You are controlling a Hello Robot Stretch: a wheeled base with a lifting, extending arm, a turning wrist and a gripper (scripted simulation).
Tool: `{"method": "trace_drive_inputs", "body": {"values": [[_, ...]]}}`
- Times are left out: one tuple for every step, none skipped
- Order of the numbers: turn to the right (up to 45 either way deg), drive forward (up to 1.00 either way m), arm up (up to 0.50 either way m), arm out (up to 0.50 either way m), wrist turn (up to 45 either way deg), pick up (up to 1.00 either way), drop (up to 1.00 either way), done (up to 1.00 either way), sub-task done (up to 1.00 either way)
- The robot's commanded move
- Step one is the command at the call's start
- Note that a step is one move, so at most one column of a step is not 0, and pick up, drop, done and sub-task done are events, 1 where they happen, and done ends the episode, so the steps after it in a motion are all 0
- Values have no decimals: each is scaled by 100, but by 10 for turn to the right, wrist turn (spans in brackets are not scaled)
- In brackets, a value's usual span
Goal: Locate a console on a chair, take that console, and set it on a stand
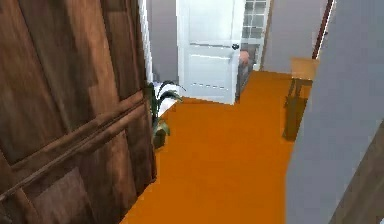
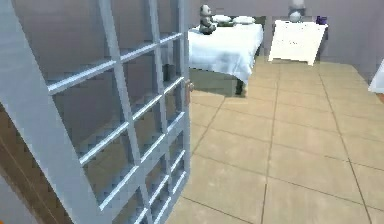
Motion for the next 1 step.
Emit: {"method": "trace_drive_inputs", "body": {"values": [[0,35,0,0,0,0,0,0,0]]}}
